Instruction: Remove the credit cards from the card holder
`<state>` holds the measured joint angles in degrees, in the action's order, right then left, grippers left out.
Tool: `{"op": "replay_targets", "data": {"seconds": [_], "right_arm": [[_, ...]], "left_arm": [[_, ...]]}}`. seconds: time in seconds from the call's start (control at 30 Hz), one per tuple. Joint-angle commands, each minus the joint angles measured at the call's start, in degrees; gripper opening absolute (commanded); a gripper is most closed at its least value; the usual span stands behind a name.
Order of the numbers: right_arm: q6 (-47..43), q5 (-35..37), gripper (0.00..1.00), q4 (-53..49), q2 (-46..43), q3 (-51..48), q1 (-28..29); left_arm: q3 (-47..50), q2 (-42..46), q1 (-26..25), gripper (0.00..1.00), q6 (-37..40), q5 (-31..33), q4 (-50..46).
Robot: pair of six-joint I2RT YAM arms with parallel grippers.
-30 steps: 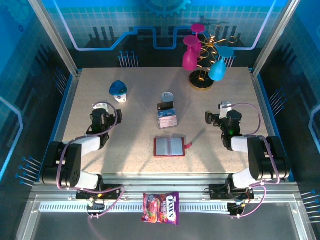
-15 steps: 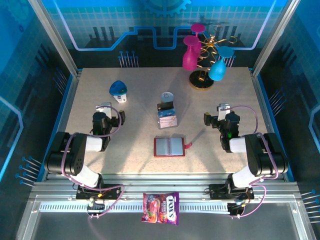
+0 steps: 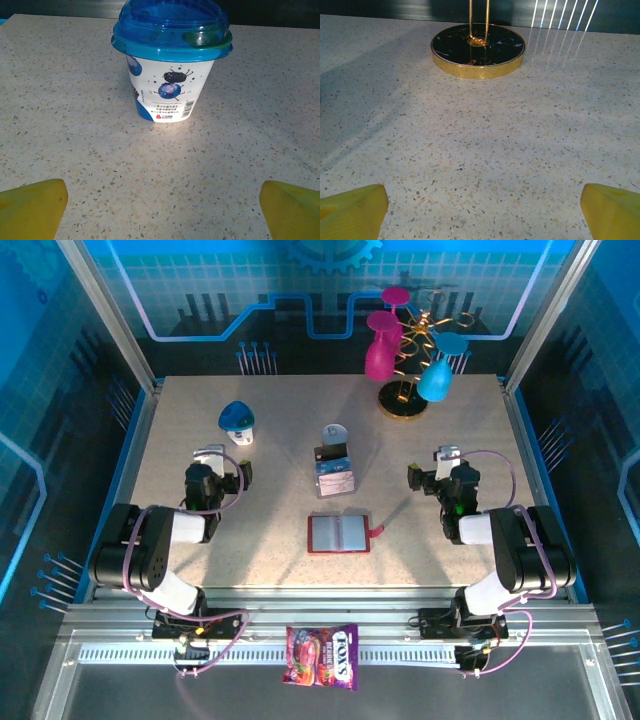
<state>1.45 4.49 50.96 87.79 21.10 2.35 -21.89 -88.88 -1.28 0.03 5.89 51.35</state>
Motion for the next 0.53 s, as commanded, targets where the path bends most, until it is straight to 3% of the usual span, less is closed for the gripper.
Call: {"op": "replay_targets", "data": {"seconds": [0.0,0.5], "right_arm": [[-1.01,0.76,1.0,1.07,0.45,1.13,0.9],[-2.26,-1.71,1.0,0.15,0.45,1.68,1.08]], "left_arm": [[-0.04,-0.06,0.4,0.99,0.67,-1.55,1.44],[-0.17,-0.08,0.66,0.99,0.63,-2.12,1.35]]}}
